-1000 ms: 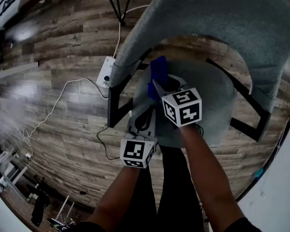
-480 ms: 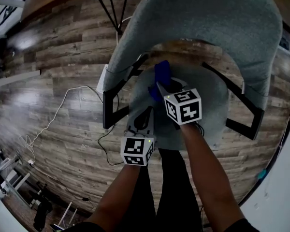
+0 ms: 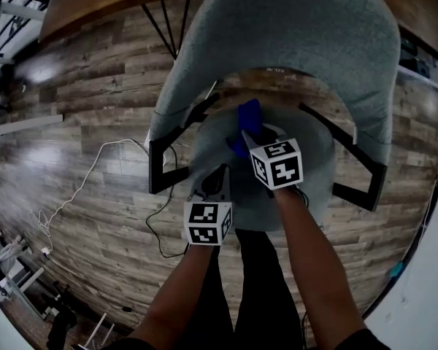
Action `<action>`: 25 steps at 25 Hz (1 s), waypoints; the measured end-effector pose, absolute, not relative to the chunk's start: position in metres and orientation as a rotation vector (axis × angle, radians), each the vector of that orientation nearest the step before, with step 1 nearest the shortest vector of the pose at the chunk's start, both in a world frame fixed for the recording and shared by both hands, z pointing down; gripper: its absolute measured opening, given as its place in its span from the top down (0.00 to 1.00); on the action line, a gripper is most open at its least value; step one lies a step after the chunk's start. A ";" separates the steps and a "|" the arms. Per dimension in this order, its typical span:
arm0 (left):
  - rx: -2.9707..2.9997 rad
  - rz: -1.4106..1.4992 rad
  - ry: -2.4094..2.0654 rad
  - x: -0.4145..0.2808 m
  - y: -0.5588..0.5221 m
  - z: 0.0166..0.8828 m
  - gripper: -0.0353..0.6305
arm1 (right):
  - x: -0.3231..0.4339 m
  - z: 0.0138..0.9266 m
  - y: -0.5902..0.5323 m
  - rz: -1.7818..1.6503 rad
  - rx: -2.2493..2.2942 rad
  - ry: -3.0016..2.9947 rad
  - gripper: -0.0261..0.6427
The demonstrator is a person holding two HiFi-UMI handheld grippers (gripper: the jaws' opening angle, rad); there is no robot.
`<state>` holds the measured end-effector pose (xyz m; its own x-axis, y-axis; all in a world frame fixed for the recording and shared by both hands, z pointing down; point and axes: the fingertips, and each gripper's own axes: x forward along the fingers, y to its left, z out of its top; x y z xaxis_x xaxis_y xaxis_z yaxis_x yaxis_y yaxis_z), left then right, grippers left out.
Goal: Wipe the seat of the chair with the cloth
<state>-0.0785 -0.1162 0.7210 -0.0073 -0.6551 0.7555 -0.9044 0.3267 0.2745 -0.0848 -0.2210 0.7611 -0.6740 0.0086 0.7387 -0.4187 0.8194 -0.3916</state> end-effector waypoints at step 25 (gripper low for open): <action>1.591 0.470 -1.636 -0.052 -0.129 0.702 0.94 | 0.046 0.768 -0.295 0.777 0.731 -2.091 0.80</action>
